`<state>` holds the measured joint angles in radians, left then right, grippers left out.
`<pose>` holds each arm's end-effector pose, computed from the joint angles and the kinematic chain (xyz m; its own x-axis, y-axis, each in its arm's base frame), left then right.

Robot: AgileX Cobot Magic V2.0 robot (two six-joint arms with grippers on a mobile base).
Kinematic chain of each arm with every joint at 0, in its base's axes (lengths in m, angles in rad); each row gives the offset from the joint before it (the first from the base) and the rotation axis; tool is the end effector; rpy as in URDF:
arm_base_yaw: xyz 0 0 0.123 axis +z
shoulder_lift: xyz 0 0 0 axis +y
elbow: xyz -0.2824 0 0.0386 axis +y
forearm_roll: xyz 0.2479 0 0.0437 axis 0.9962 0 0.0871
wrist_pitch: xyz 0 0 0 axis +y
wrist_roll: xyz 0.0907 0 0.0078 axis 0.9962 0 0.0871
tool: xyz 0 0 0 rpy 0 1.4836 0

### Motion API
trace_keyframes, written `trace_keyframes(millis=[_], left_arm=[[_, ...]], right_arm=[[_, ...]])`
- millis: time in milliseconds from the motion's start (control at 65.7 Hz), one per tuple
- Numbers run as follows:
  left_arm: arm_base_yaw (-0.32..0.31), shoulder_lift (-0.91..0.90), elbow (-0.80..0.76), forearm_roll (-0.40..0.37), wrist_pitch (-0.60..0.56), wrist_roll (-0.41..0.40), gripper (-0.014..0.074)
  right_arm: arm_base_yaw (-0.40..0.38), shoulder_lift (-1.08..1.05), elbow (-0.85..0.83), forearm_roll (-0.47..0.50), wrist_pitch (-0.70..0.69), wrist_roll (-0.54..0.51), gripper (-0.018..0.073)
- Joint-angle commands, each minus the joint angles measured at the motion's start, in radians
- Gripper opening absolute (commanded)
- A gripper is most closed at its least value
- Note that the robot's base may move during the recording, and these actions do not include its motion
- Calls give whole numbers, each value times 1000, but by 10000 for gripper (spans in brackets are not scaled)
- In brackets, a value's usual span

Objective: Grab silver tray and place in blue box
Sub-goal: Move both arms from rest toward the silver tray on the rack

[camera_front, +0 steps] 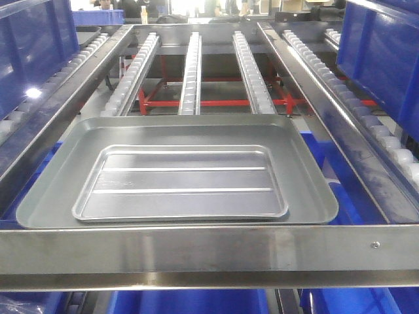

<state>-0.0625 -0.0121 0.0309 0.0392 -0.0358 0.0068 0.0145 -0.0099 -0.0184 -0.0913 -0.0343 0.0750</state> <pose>0.0563 -0.0036 0.2066 0.1066 0.0394 -0.9935 0.0590 0.9972 0.0459 0.0538 0.0011 0.2229 0.1493 -0.0141 -0.9887 -0.0152 0.9997 -0.0165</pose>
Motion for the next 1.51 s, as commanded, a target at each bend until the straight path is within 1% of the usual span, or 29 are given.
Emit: trace_keyframes(millis=[0, 1171, 1263, 1354, 1384, 1430, 1460, 1491], left_arm=[[1, -12, 17, -1, -87, 0, -10], [1, -12, 17, -1, -87, 0, -10], [1, -12, 17, -1, -87, 0, -10], [1, -12, 17, -1, -87, 0, -10], [1, -12, 17, -1, -95, 0, -10], [1, -12, 11, -1, -155, -7, -10], [1, -12, -9, -1, -175, -7, -10], [-1, -10, -44, -1, -162, -7, -10]], right_arm=[[-4, -22, -36, -13, -86, -7, 52], [-4, -22, -36, -13, -86, -7, 52], [-4, -22, -37, -13, -101, -7, 52], [-5, -21, -35, -27, -103, -16, 52], [-5, -21, -35, -27, -106, -16, 52], [-1, -20, -48, -26, -103, -3, 52], [4, -14, -72, -26, -89, 11, 52], [9, -3, -104, -26, -60, 20, 52]])
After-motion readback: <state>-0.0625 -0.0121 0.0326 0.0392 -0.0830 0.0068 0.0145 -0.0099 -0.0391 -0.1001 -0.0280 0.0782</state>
